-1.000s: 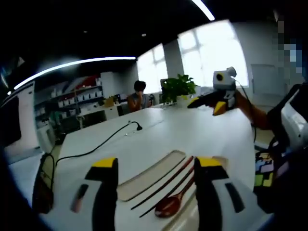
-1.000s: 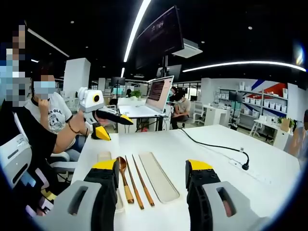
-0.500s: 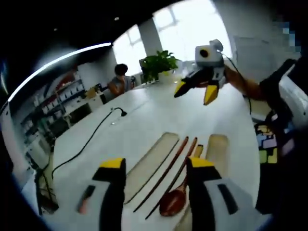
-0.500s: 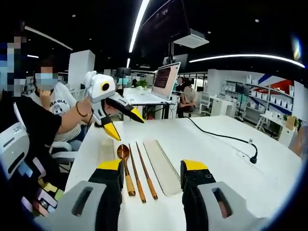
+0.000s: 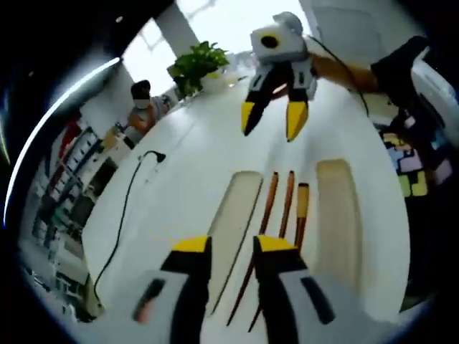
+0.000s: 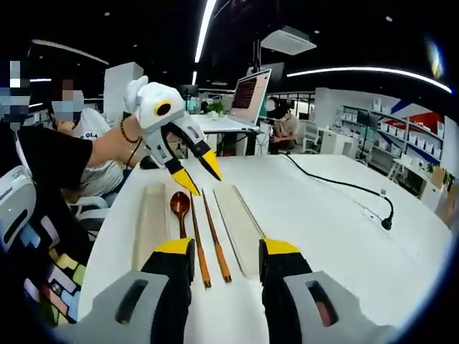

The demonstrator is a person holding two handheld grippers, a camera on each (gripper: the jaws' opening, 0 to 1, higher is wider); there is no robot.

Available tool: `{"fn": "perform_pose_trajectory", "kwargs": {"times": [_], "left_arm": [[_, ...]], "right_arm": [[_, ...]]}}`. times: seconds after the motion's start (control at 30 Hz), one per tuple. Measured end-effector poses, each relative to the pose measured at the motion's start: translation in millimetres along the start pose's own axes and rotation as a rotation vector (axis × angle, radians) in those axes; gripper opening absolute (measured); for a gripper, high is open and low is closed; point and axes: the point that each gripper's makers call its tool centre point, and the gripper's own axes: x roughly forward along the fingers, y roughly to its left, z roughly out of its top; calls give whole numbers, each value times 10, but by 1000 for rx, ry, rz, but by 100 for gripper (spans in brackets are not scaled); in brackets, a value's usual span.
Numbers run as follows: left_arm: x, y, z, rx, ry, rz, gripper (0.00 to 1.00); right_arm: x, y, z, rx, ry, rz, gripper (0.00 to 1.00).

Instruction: Arrange the utensils inside the cutlery case until each visible utensil rests in its matching compartment.

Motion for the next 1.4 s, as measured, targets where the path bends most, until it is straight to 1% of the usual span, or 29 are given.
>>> {"fn": "perform_pose_trajectory", "kwargs": {"times": [0.03,0.07,0.1,0.17,0.2,0.27,0.33,0.4,0.5,0.6,0.63,0.73,0.8,0.93,1.0,1.07,1.17,1.3,1.4], "left_arm": [[23,-17,13,-5,-3,-23,25],[38,-55,-2,-18,10,-56,25],[55,-66,-24,-22,27,-75,24],[94,-55,-38,-10,39,-86,24],[113,-78,-72,-3,61,-112,24],[156,-108,-111,-1,87,-148,24],[202,-101,-141,-3,109,-161,24],[233,-101,-195,19,144,-176,24],[263,-137,-222,26,170,-211,24],[296,-130,-248,48,200,-213,23],[302,-128,-248,49,204,-215,21],[329,-154,-259,44,219,-248,20],[363,-162,-293,48,239,-261,19],[397,-155,-326,36,260,-280,12],[416,-157,-334,25,263,-290,12],[423,-179,-374,37,283,-310,12],[435,-180,-402,34,302,-320,12],[433,-198,-424,36,315,-330,12],[435,-214,-457,46,338,-338,12]], "right_arm": [[17,0,-13,2,5,6,34],[34,3,-26,5,11,12,34],[57,3,-40,5,17,18,34],[106,11,-80,-6,41,30,33],[126,13,-100,-10,54,33,32],[166,31,-135,-20,73,46,32],[197,36,-157,-21,84,53,31],[228,30,-182,-26,98,59,27],[279,23,-217,-32,119,73,27],[325,21,-267,-43,153,83,26],[342,19,-278,-46,160,86,26],[388,-5,-316,-44,183,99,23],[415,-25,-346,-37,203,107,23],[388,-63,-379,-30,228,117,20],[408,-53,-402,-29,249,132,19],[422,-34,-420,-33,264,142,18],[438,13,-452,-50,292,161,15],[451,69,-467,-57,316,181,15],[459,89,-505,-72,344,189,15]]}}
